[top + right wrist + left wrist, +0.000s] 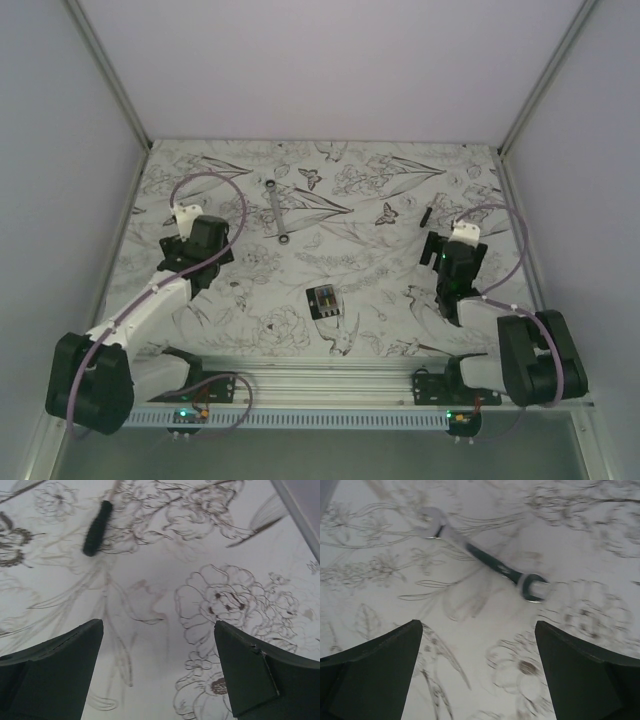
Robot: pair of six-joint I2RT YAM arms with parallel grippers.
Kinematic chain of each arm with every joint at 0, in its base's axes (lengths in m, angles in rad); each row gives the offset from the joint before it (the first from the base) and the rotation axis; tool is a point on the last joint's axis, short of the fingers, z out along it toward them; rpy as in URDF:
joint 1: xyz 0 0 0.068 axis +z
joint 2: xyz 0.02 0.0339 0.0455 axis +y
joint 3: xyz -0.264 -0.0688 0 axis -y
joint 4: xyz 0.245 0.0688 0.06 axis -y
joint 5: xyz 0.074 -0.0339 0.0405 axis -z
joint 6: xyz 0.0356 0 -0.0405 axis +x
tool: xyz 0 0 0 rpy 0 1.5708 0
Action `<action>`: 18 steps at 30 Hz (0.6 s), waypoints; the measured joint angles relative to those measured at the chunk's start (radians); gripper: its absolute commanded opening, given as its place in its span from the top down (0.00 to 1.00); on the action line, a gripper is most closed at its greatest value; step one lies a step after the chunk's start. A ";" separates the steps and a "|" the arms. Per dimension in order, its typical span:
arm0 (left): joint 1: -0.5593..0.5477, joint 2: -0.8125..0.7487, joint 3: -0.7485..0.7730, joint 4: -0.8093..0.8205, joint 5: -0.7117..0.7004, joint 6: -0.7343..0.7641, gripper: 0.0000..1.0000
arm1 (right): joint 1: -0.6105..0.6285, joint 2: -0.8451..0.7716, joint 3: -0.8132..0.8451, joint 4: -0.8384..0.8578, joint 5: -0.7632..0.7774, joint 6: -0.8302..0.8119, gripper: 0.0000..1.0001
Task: Snap on the fuse box
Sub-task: Reset both arms
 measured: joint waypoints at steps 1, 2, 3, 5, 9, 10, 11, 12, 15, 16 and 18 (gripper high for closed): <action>0.021 0.000 -0.038 0.051 -0.024 0.031 0.00 | -0.016 0.018 -0.027 0.061 0.003 -0.009 0.01; 0.039 0.001 -0.082 0.111 -0.040 0.066 0.00 | -0.029 0.031 -0.055 0.120 0.004 -0.016 0.01; 0.053 0.003 -0.124 0.169 -0.051 0.098 0.00 | -0.039 0.039 -0.085 0.184 0.003 -0.026 0.01; 0.077 0.016 -0.219 0.312 -0.056 0.167 0.00 | -0.050 0.052 -0.149 0.330 0.003 -0.044 0.01; 0.124 0.077 -0.346 0.554 -0.012 0.275 0.00 | -0.063 0.112 -0.203 0.518 -0.021 -0.066 0.01; 0.132 0.103 -0.354 0.604 0.003 0.301 0.00 | -0.065 0.130 -0.200 0.551 -0.042 -0.075 0.01; 0.137 0.127 -0.354 0.643 0.017 0.322 0.00 | -0.067 0.147 -0.195 0.578 -0.061 -0.084 0.01; 0.141 0.158 -0.354 0.698 0.038 0.349 0.00 | -0.068 0.178 -0.187 0.615 -0.087 -0.097 0.01; 0.151 0.249 -0.359 0.874 0.115 0.416 0.00 | -0.080 0.235 -0.134 0.607 -0.167 -0.117 0.00; 0.162 0.278 -0.358 0.911 0.155 0.433 0.00 | -0.094 0.239 -0.116 0.596 -0.193 -0.117 0.01; 0.188 0.326 -0.359 0.988 0.225 0.455 0.00 | -0.116 0.239 -0.092 0.594 -0.229 -0.117 0.01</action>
